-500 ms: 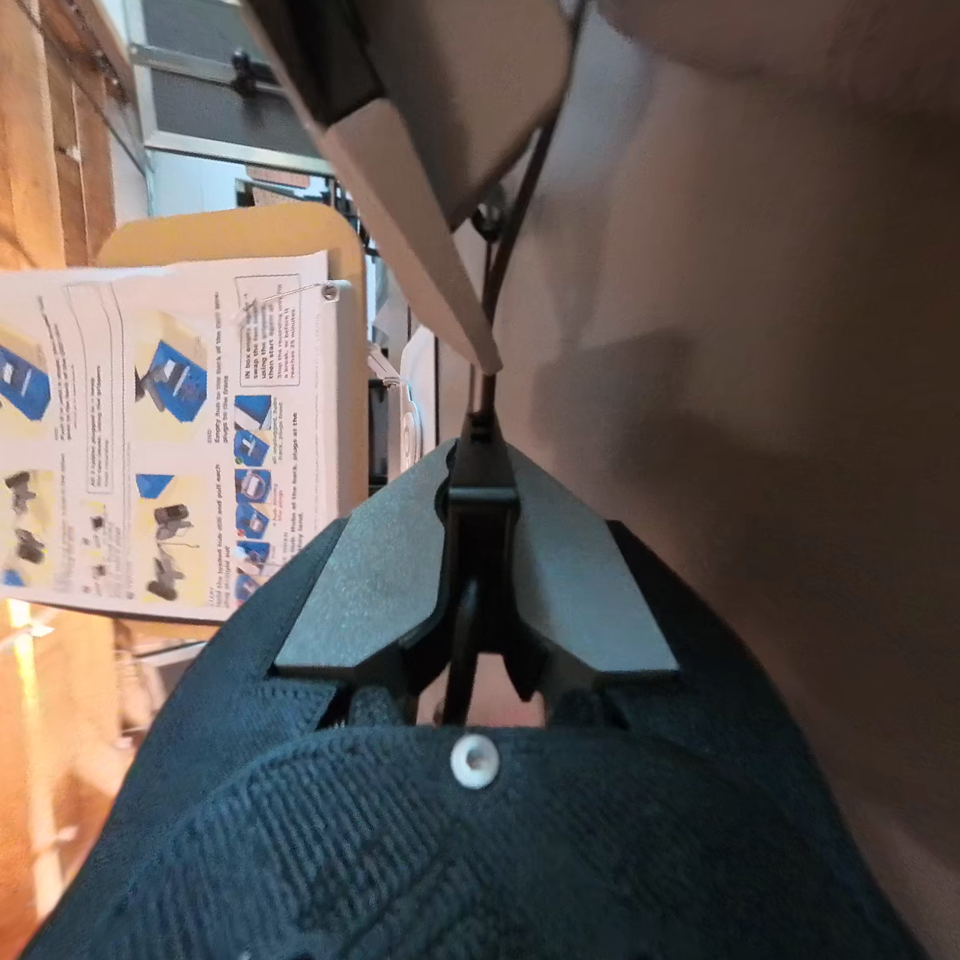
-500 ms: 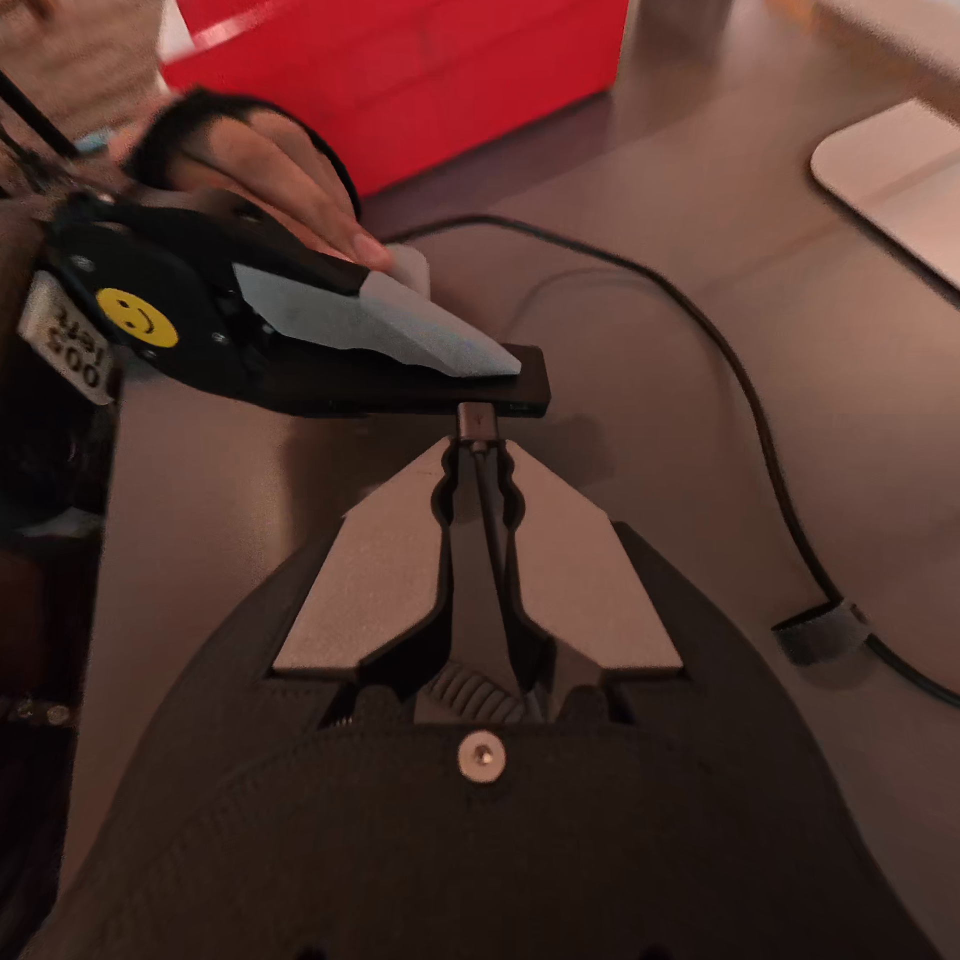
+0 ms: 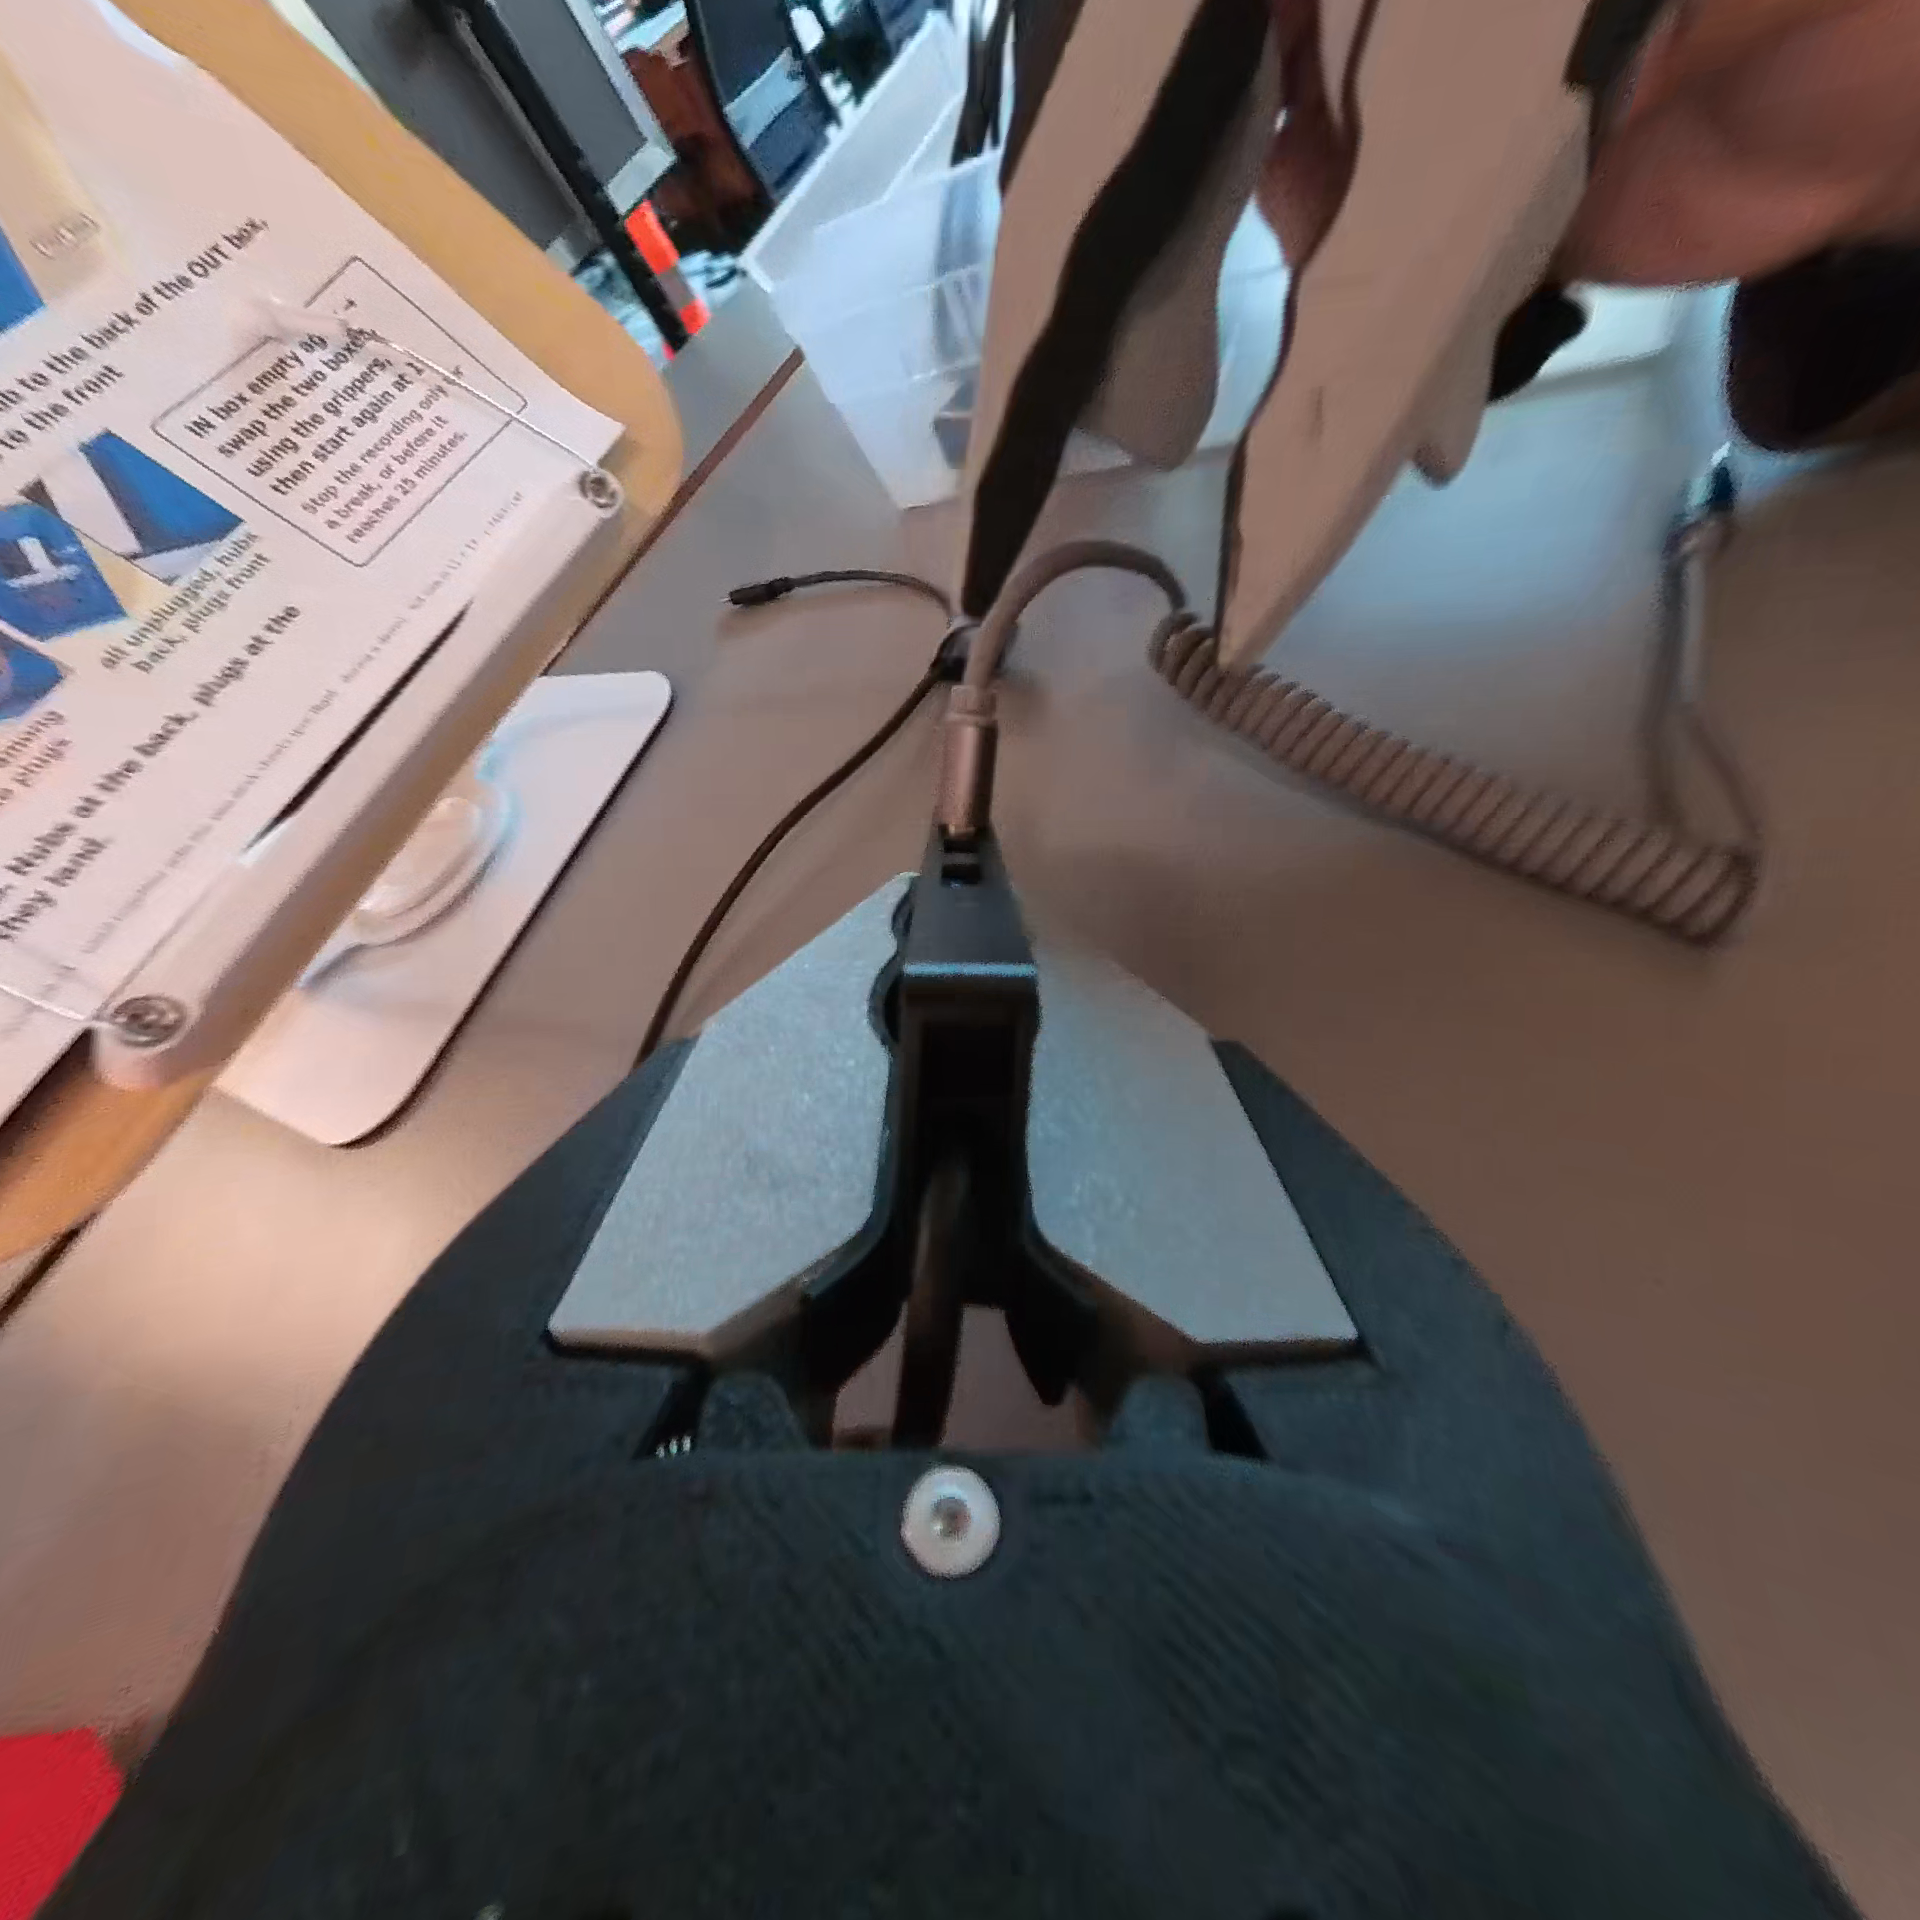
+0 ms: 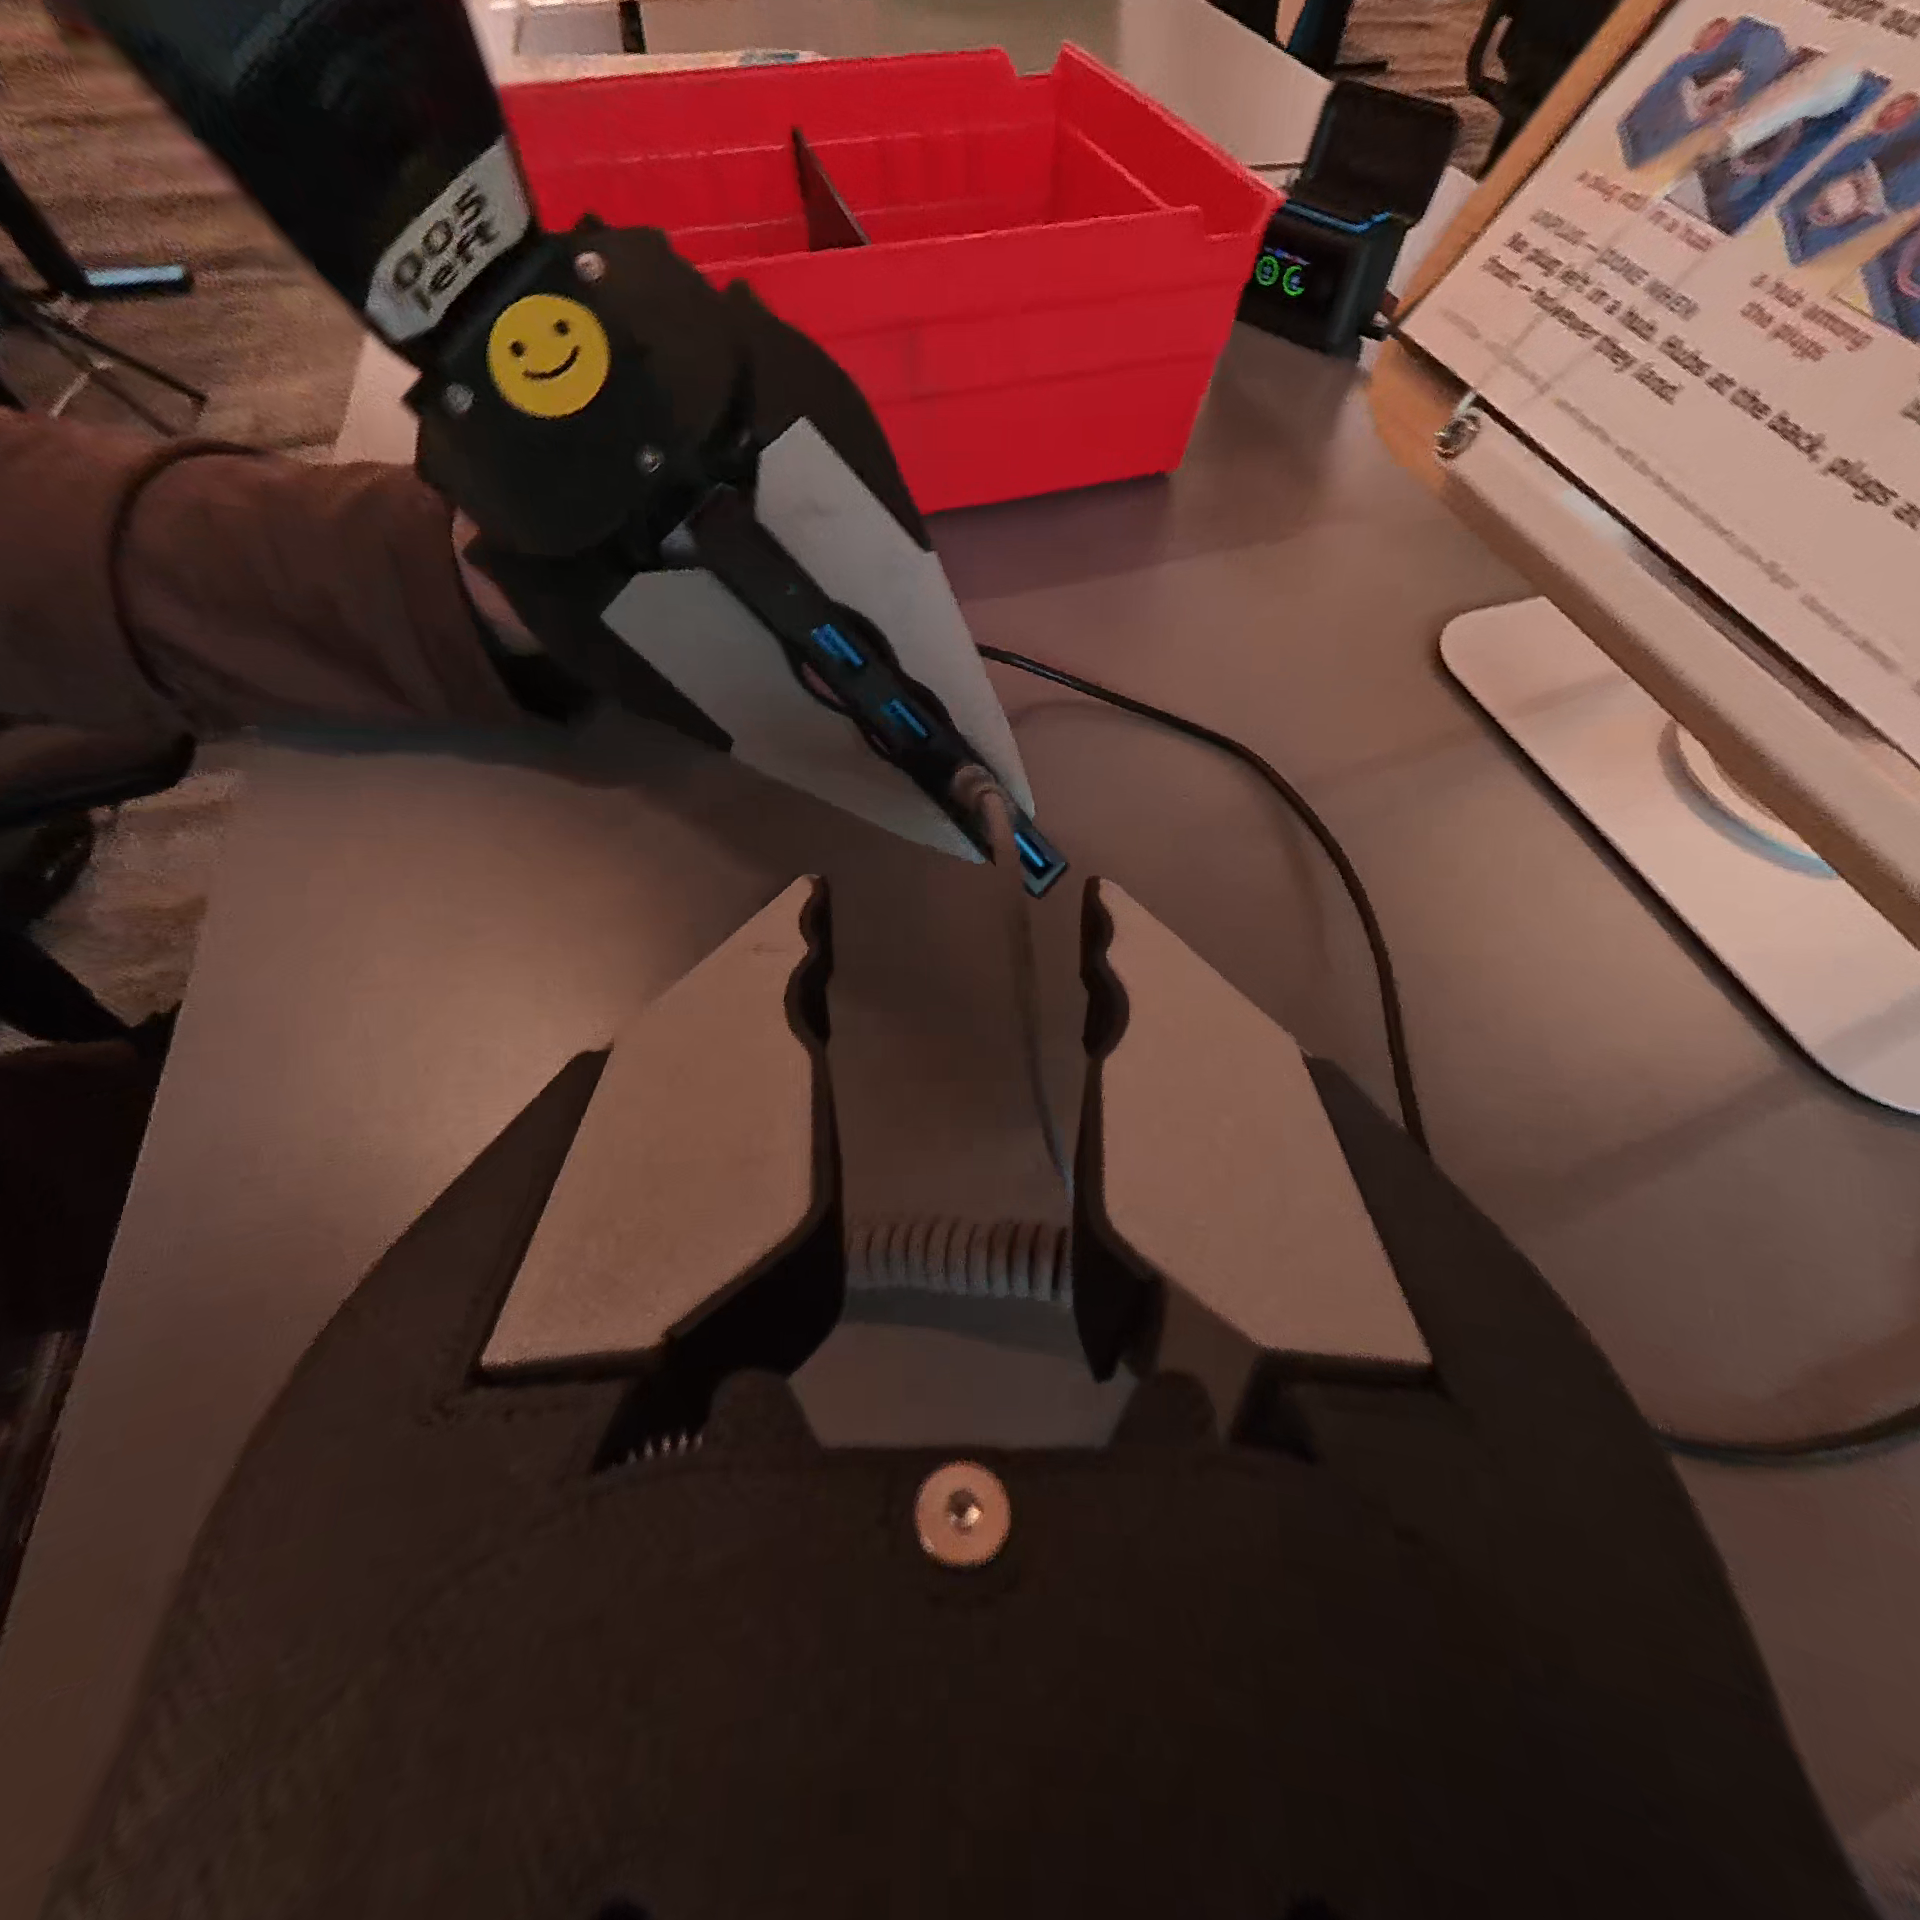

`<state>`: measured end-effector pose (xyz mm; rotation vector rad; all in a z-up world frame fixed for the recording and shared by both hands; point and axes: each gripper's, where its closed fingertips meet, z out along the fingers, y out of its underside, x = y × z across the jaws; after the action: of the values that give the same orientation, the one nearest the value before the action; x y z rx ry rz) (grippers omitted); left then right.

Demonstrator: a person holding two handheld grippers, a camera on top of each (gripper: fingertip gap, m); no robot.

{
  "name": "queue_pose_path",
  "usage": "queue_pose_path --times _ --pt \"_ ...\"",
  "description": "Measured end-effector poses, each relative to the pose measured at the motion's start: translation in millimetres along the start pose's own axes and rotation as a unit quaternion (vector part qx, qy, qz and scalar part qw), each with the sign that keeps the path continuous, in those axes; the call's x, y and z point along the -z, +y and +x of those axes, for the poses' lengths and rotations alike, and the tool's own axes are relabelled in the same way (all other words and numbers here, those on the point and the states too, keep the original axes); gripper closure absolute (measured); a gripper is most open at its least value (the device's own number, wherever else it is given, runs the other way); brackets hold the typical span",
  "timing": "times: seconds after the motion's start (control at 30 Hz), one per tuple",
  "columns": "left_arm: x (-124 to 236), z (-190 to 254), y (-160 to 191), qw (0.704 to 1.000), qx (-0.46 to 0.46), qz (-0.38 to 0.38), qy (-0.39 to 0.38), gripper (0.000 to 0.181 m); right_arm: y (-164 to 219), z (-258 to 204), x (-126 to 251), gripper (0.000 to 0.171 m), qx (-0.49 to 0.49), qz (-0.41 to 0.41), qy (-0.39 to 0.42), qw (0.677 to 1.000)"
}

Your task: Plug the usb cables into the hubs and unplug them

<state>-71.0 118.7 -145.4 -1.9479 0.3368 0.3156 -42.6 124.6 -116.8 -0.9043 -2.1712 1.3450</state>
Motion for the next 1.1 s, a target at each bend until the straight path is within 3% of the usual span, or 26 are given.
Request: queue_pose_path --times 0.03,0.3,0.37,0.47,0.53,0.67,0.77,0.9,1.03,1.1 --pt "1 3 -3 1.000 0.012 0.011 0.014 0.172 1 -2 -2 0.127 0.007 -0.006 -0.001 1.000" --pt "19 29 -33 0.977 0.103 0.105 0.156 0.172 -2 -16 -6 0.126 0.019 0.000 -0.033 0.999" --pt "20 32 -39 0.974 0.099 0.122 0.161 0.172 -1 -22 -8 0.128 0.023 -0.002 -0.049 0.999" --pt "22 35 -43 0.971 0.097 0.137 0.168 0.172 6 -23 -11 0.158 0.060 -0.024 -0.030 0.997" --pt "21 36 -42 0.971 0.099 0.132 0.172 0.169 9 -20 -11 0.161 0.087 -0.038 -0.007 0.995" --pt "27 20 -46 0.967 0.131 0.152 0.159 0.162 15 -5 -2 0.162 0.077 -0.054 0.027 0.995" --pt "39 9 -52 0.957 0.159 0.181 0.164 0.165 12 -4 3 0.162 0.043 -0.035 0.008 0.998" --pt "42 17 -54 0.961 0.120 0.187 0.164 0.171 14 -9 0 0.160 0.036 -0.040 -0.008 0.999" --pt "38 36 -57 0.954 0.121 0.178 0.209 0.173 5 -35 -7 0.161 0.026 -0.012 -0.081 0.996" --pt "32 40 -52 0.958 0.112 0.165 0.205 0.172 13 -33 -10 0.162 0.052 -0.046 -0.058 0.996"
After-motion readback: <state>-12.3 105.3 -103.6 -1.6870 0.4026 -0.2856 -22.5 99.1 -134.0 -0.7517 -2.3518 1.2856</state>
